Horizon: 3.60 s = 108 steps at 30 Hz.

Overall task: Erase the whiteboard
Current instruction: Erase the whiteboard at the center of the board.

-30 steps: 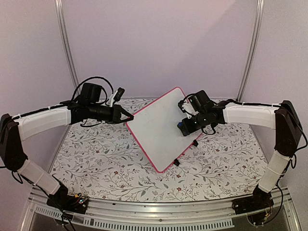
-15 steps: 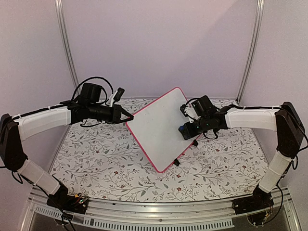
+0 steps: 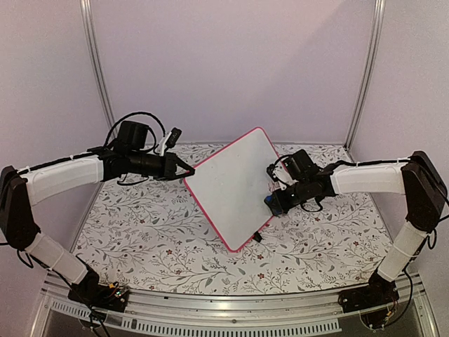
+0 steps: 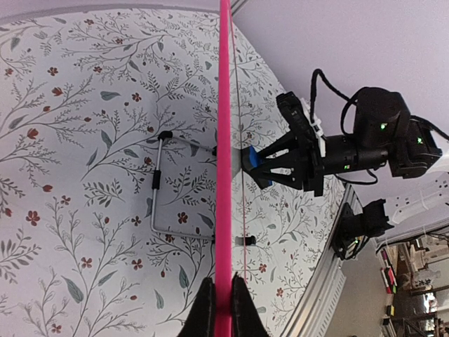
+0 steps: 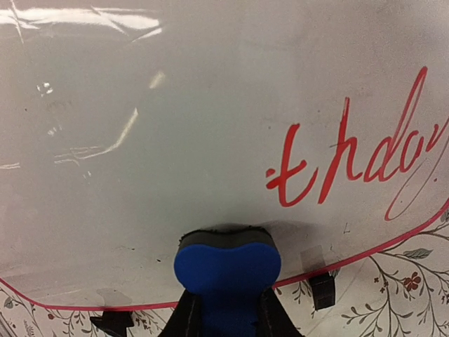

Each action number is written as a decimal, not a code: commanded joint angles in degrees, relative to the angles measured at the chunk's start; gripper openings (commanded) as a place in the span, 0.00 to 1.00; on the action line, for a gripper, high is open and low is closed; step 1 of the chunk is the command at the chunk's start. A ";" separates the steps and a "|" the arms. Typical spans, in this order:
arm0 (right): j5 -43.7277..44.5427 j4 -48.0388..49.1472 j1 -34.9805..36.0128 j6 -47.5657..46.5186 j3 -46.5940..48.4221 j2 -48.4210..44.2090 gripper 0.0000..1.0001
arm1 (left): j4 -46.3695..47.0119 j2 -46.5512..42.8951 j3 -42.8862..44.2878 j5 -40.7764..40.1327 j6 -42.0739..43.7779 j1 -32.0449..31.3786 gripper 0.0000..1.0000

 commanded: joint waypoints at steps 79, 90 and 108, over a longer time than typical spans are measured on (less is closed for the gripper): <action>5.25 -6.18 -2.90 -2.01 14.73 3.94 0.00 | 1.14 -1.39 -0.13 2.66 2.70 -1.00 0.00; -0.35 -4.53 -3.36 -1.12 7.08 4.85 0.00 | 1.20 -1.47 -0.13 2.82 2.72 -1.03 0.00; 0.56 -5.83 -3.36 0.69 3.18 -0.60 0.00 | 1.26 -1.48 -0.22 2.56 2.71 -0.99 0.00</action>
